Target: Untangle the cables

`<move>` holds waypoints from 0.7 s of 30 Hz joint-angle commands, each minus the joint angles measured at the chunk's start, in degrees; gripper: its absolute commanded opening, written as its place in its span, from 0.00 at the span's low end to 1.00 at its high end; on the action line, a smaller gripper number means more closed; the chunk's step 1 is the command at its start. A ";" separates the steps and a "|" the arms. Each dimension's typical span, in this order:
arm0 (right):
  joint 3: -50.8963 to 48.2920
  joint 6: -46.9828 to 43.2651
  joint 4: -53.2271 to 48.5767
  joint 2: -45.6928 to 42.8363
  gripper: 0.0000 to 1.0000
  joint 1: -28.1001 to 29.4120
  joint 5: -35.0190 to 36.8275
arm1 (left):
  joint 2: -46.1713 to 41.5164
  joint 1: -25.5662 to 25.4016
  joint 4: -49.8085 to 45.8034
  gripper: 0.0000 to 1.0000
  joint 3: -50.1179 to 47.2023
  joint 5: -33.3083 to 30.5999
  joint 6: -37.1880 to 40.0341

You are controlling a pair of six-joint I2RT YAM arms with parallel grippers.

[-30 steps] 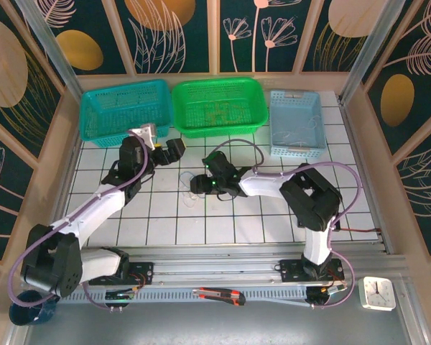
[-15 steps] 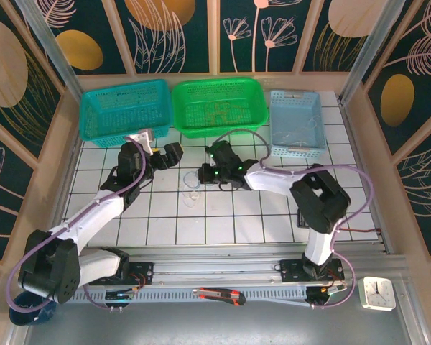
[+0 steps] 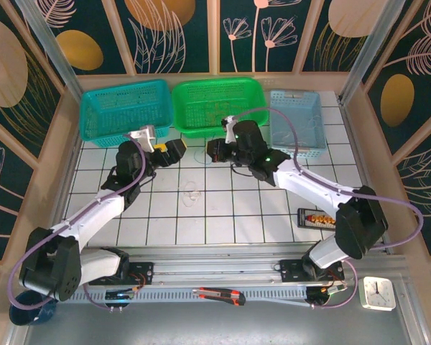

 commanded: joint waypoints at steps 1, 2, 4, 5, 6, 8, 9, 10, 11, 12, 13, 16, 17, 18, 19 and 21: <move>1.38 -0.06 1.07 -3.31 0.00 -1.05 -2.51 | 1.59 0.30 5.98 0.99 -1.46 5.46 -2.11; 1.38 0.21 1.46 -3.87 0.00 -1.24 -3.08 | 2.15 0.30 6.88 0.99 -1.76 6.50 -2.60; 1.47 0.58 1.76 -4.69 0.00 -1.46 -3.80 | 2.87 0.31 8.98 0.99 -2.37 8.20 -3.76; 1.60 0.74 1.79 -4.96 0.00 -1.50 -4.00 | 3.29 0.27 10.24 0.99 -2.71 8.99 -4.50; 1.72 0.85 1.86 -5.14 0.00 -1.50 -4.09 | 3.67 0.26 11.27 0.99 -2.99 9.52 -5.18; 2.08 1.03 1.90 -5.58 0.00 -1.50 -4.19 | 4.63 0.24 14.25 0.98 -3.71 10.84 -7.17; 2.23 1.09 1.97 -5.71 0.00 -1.53 -4.27 | 5.15 0.22 15.79 0.98 -4.03 11.26 -8.18; 2.35 1.30 2.12 -5.84 0.00 -1.52 -4.27 | 5.74 0.04 17.56 0.97 -4.41 11.69 -9.55; 2.44 1.46 2.32 -5.94 0.00 -1.51 -4.38 | 6.36 -0.14 19.21 0.96 -4.92 12.10 -10.61; 2.53 1.70 2.66 -6.02 0.00 -1.50 -4.60 | 6.81 -0.45 20.36 0.96 -5.17 12.24 -11.24; 2.61 2.02 2.82 -6.04 0.00 -1.50 -4.86 | 7.35 -0.89 21.25 0.96 -5.35 12.19 -11.72; 2.72 3.01 3.96 -6.13 0.00 -1.37 -5.49 | 8.31 -2.69 22.60 0.96 -5.33 11.15 -12.02; 2.78 3.30 4.32 -6.20 0.00 -1.29 -5.74 | 8.69 -3.27 22.66 0.96 -5.16 10.71 -11.95; 2.80 3.52 4.53 -6.05 0.00 -1.16 -5.90 | 8.97 -3.74 22.70 0.96 -4.96 10.20 -12.01; 2.95 3.73 4.82 -5.89 0.00 -1.02 -6.07 | 9.44 -4.31 22.70 0.96 -4.74 9.50 -11.86; 3.35 3.93 5.10 -5.62 0.00 -0.54 -6.21 | 10.11 -5.02 22.86 0.96 -4.39 8.02 -11.95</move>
